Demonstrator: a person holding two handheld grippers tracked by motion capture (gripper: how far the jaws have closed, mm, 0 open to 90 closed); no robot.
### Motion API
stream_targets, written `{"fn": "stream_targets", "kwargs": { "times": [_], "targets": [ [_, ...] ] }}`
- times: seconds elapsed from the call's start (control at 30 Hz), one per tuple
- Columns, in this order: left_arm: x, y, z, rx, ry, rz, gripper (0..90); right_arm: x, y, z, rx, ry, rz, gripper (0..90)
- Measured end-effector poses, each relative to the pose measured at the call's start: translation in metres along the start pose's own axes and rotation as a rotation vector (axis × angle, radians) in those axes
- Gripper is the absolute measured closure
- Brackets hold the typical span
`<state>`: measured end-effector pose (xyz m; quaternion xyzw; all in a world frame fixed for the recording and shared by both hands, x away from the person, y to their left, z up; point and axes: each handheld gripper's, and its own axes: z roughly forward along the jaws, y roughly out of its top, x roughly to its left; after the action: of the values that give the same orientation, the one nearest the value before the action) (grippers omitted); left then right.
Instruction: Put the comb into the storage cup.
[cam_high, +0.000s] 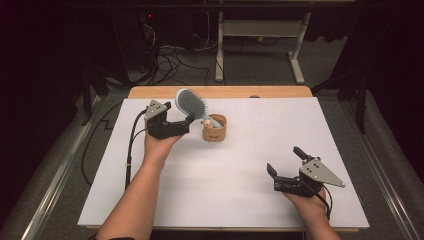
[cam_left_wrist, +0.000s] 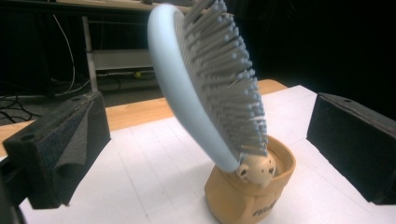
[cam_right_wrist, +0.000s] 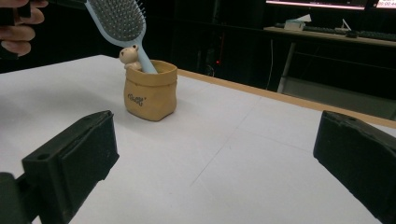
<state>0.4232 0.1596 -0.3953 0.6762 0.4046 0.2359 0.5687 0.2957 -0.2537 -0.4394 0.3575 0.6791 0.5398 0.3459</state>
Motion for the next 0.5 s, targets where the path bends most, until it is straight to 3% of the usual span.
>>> {"fn": "stream_targets", "kwargs": {
  "times": [0.5],
  "targets": [
    [0.007, -0.031, -0.021, 0.023, -0.027, -0.011, 1.1, 0.0, 0.0, -0.001, 0.0, 0.001, -0.001, 0.4]
  ]
}}
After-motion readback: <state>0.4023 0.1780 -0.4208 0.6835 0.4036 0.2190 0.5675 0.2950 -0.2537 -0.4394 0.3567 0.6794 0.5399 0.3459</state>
